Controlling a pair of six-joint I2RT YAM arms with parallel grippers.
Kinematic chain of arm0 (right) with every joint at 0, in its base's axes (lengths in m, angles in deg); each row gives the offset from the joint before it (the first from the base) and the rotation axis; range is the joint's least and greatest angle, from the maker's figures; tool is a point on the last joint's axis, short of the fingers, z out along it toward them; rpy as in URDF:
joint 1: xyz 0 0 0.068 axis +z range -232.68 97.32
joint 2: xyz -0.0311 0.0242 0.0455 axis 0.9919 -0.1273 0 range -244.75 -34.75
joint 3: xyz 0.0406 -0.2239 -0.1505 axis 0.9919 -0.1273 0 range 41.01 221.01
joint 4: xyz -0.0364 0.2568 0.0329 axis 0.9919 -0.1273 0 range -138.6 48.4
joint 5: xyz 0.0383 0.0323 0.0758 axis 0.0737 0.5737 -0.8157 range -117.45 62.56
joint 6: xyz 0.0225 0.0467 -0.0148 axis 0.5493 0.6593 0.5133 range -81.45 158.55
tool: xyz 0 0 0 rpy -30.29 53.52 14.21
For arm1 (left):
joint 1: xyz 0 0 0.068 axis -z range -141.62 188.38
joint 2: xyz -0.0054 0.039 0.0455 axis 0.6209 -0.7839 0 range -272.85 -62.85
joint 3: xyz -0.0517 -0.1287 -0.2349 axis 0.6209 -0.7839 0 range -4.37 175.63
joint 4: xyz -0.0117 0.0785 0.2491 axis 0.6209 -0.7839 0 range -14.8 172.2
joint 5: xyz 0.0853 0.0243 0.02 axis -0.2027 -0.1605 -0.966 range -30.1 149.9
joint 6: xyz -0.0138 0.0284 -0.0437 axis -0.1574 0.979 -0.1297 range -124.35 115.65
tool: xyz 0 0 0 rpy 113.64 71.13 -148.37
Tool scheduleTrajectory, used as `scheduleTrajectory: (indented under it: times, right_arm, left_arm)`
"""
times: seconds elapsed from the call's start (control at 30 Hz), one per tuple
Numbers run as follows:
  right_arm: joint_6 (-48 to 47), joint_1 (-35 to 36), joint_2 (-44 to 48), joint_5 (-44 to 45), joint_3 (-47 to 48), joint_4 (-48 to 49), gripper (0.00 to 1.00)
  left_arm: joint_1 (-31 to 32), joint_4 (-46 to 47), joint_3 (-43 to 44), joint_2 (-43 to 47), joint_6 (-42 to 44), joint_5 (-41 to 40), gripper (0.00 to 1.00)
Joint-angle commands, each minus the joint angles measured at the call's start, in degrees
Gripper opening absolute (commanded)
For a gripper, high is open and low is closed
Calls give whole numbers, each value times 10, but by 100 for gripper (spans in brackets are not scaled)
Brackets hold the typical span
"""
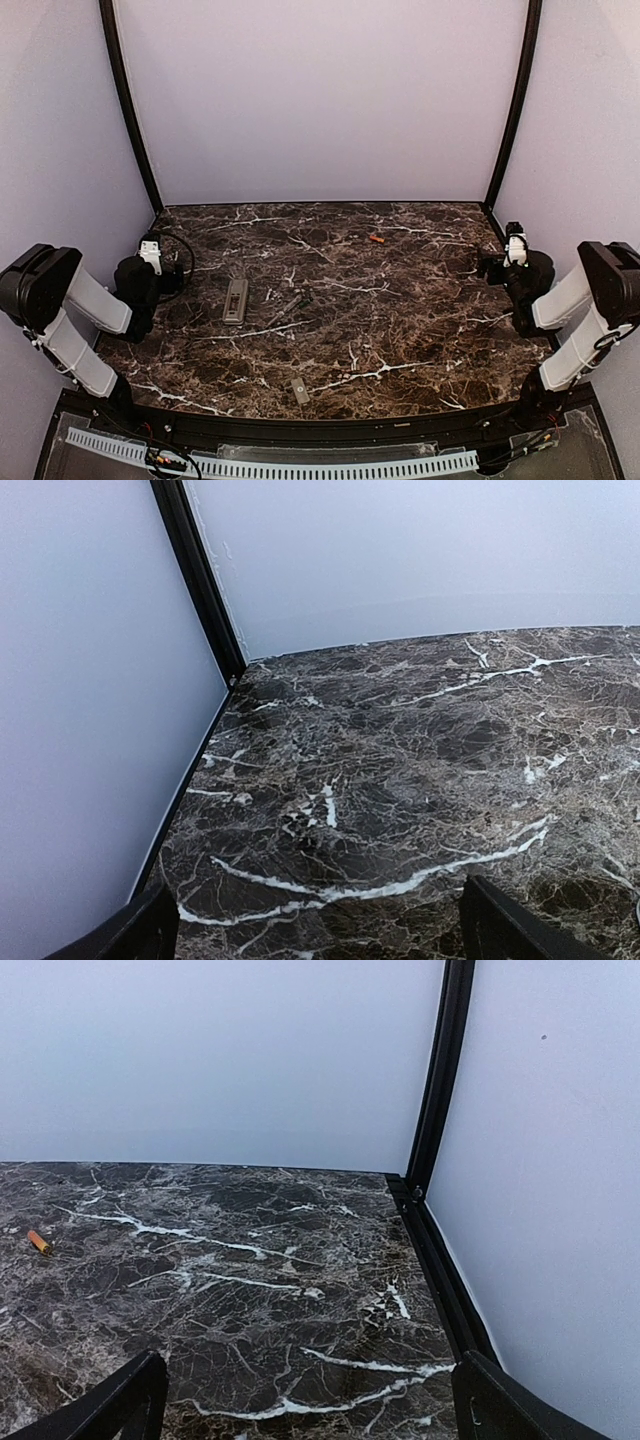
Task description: Unload the batteries from the remote control
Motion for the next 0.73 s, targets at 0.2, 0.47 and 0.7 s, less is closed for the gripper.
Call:
scheduleTrajectory:
  times: [0.2,0.47,0.7]
  right_arm:
    - [3,-1,2,-5,2,2,99]
    - [-5,-1,2,-26,0,5,99]
    - [-8,-3,3,-41,0,7,98]
  left_arm:
    - [-3,17,-9,-2,-6,5,98]
    - [-3,17,-9,-2,-6,5,99]
    - [-3,17,-9,-2,-7,5,99]
